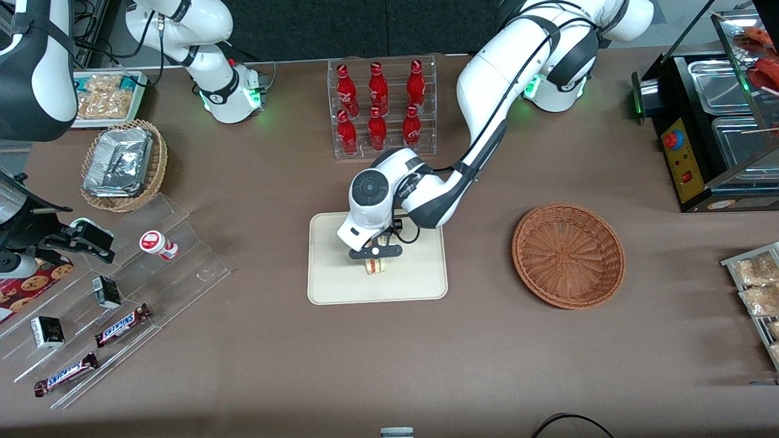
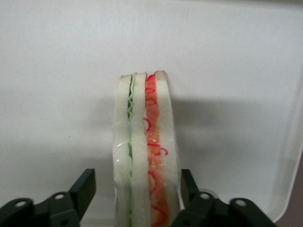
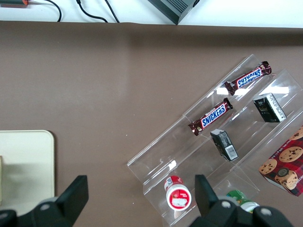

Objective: Place sandwich from basket to tray

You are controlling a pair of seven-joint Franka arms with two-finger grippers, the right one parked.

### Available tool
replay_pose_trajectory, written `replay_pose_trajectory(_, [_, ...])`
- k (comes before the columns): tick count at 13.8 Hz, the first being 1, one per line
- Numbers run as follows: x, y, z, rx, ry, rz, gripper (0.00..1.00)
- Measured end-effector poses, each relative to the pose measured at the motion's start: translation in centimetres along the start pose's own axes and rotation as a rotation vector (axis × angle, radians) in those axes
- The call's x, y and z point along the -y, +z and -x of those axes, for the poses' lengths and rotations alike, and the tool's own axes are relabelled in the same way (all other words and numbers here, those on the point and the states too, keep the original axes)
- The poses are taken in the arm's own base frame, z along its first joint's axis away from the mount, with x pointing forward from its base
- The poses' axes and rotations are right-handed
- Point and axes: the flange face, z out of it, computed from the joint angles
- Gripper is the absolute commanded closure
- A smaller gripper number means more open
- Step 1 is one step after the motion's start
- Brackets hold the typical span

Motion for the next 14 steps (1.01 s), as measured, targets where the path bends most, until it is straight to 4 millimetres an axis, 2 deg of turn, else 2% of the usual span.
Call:
replay_pose_trajectory(2, [0.2, -2.4, -0.9, -0.014, -0.020, 0.013, 0.00])
replay_pose_trajectory(4, [1.4, -6.9, -2.7, -0.018, -0.069, 0.046, 0.00])
replay_pose_trajectory(8, [7.8, -15.9, -6.7, -0.007, -0.111, 0.079, 0.00])
replay_pose_trajectory(10, [11.0, -18.1, -6.9, -0.009, -0.118, 0.068, 0.00])
replay_pose_trajectory(14, [18.9, -19.1, -7.8, 0.007, -0.090, 0.016, 0.00])
